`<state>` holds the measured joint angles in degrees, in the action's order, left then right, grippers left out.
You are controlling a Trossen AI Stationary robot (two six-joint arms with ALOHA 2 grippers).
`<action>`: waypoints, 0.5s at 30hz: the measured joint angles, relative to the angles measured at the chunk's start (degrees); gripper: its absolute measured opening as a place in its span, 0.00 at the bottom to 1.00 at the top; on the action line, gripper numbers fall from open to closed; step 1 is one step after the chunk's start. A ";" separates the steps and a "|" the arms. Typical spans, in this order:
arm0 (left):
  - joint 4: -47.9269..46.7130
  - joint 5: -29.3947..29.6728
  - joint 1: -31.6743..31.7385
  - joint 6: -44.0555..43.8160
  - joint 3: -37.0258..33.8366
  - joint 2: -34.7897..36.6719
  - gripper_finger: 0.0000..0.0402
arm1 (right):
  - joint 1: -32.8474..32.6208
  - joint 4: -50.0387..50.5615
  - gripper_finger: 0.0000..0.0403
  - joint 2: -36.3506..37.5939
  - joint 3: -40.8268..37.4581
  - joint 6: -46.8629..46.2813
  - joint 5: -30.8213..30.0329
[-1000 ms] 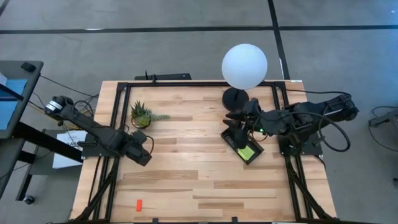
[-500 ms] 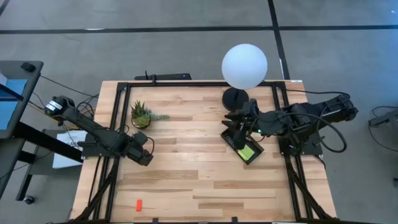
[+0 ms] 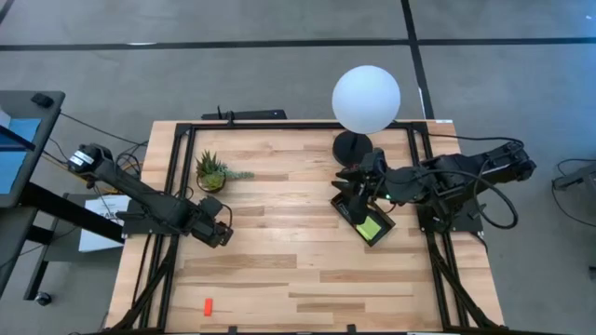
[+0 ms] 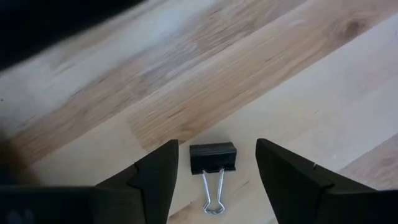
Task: Pick and place office supplies into organizer
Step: Put the black binder clip into the black desk organizer
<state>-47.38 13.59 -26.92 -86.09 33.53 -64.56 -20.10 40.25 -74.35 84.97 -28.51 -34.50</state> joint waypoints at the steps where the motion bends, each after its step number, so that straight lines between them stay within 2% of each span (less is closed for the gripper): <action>1: 0.20 0.01 0.00 -0.05 0.01 -0.54 0.53 | 0.00 0.00 0.28 -0.02 0.00 0.00 0.00; 10: 0.69 -2.61 -0.09 0.55 0.47 -8.43 0.52 | 0.00 0.01 0.28 0.00 0.00 0.00 0.00; 15: 2.31 -3.42 -0.09 0.84 0.58 -10.29 0.52 | 0.00 0.02 0.28 0.00 0.00 0.00 0.00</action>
<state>-45.07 10.17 -27.00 -85.25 34.11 -74.86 -20.10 40.27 -74.35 84.97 -28.51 -34.50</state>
